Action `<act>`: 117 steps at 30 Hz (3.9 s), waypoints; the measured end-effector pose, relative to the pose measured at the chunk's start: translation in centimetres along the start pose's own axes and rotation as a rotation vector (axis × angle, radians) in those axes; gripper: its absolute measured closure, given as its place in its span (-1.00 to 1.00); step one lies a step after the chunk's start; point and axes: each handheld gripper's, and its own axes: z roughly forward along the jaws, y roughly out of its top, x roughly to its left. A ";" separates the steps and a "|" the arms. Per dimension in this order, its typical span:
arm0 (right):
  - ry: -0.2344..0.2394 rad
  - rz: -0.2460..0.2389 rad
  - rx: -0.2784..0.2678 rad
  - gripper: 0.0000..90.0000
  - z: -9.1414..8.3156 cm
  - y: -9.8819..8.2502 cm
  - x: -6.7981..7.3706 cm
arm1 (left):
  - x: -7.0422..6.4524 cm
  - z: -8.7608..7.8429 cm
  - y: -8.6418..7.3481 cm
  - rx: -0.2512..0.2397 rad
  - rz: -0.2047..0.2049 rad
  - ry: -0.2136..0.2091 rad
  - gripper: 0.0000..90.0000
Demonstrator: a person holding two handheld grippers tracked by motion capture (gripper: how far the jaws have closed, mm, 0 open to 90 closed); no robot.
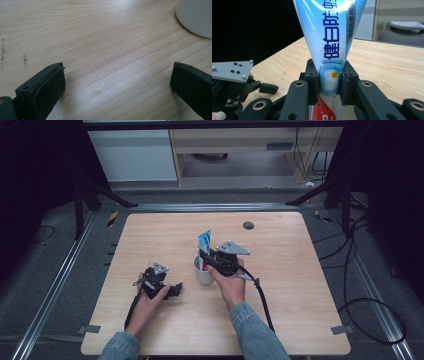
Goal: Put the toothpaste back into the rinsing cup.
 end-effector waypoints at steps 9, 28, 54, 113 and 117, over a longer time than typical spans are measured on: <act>0.007 0.002 0.011 0.60 0.1 -0.1 0.0 | 0.0 0.0 0.0 0.000 0.000 0.000 -1.00; -0.004 0.008 0.035 0.58 0.3 -0.2 -0.4 | 0.0 0.0 0.0 0.000 0.000 0.000 -1.00; -0.019 0.021 0.057 0.52 0.1 0.0 -1.8 | 0.0 0.0 0.0 0.000 0.002 -0.003 -1.00; -0.018 0.047 0.060 0.29 0.1 0.1 -2.2 | 0.0 0.0 0.0 0.001 0.004 -0.004 -1.00; -0.021 0.055 0.059 0.22 0.1 0.1 -2.2 | 0.0 0.0 0.0 0.001 0.004 -0.005 -1.00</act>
